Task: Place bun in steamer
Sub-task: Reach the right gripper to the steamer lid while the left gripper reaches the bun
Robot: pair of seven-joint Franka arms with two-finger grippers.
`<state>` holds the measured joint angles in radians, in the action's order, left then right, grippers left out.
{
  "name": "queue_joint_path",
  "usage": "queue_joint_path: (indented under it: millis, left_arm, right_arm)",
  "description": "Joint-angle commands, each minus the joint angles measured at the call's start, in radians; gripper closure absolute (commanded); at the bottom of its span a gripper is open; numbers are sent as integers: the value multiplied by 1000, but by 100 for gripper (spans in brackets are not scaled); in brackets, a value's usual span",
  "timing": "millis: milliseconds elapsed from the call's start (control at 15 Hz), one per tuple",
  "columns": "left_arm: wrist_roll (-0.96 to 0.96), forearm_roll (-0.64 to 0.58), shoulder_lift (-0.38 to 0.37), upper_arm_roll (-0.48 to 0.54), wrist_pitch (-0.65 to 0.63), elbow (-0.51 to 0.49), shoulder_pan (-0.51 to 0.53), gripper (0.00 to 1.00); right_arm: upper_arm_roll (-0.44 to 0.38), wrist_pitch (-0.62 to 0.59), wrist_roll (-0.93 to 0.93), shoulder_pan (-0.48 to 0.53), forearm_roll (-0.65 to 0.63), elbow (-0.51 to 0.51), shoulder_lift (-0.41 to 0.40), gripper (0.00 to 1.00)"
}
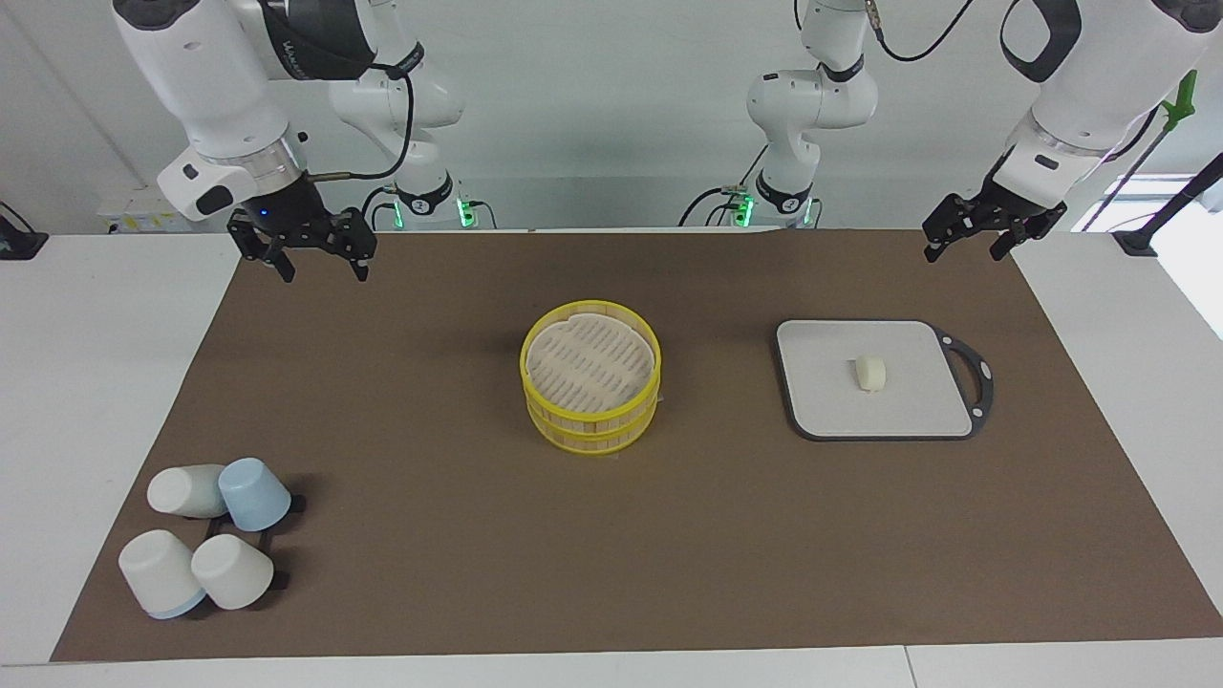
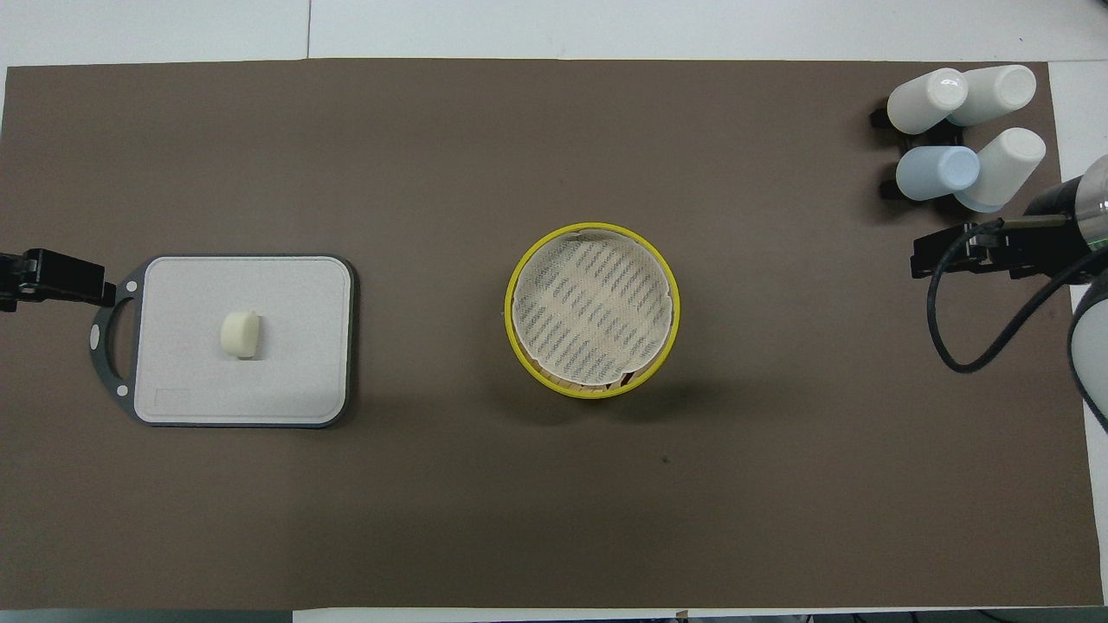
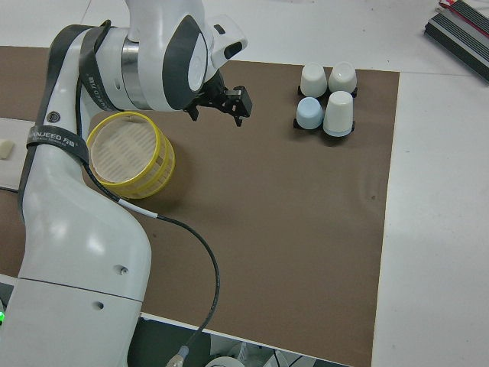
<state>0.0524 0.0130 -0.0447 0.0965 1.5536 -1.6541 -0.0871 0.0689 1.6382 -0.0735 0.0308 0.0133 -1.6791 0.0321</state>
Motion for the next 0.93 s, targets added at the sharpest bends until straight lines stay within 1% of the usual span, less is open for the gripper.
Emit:
queue_joint_path:
  millis: [0, 200, 333, 400, 467, 533, 600, 667, 800, 867]
  left_arm:
    - [9, 4, -3, 6, 0, 3, -6, 0]
    - [7, 4, -3, 6, 0, 3, -6, 0]
    - [7, 4, -3, 6, 0, 3, -6, 0]
    - [7, 4, -3, 6, 2, 3, -6, 0]
    - [9, 4, -3, 6, 3, 0, -6, 0]
    - [10, 4, -6, 6, 25, -12, -3, 0]
    - [13, 4, -26, 6, 64, -65, 0, 0]
    - [21, 4, -56, 6, 135, -160, 0, 0]
    - [76, 4, -136, 6, 314, -386, 7, 0]
    - [127, 4, -147, 8, 406, -486, 7, 0]
  right_arm:
    - [-1, 3, 28, 1, -7, -11, 9, 0]
    - [2, 3, 28, -8, -3, -16, 12, 0]
    - [25, 5, 15, -61, 5, 8, -1, 0]
    - [51, -12, -15, -112, 1, 62, -32, 0]
    - [60, -49, -102, -197, -6, 128, -87, 0]
    - [58, -60, -244, -292, -7, 209, -163, 0]
    - [58, -60, -379, -361, -9, 290, -246, 0]
    - [58, -42, -476, -426, -12, 338, -315, 0]
    - [57, 93, -586, -523, -21, 345, -383, 0]
    - [57, 150, -613, -554, -33, 341, -412, 0]
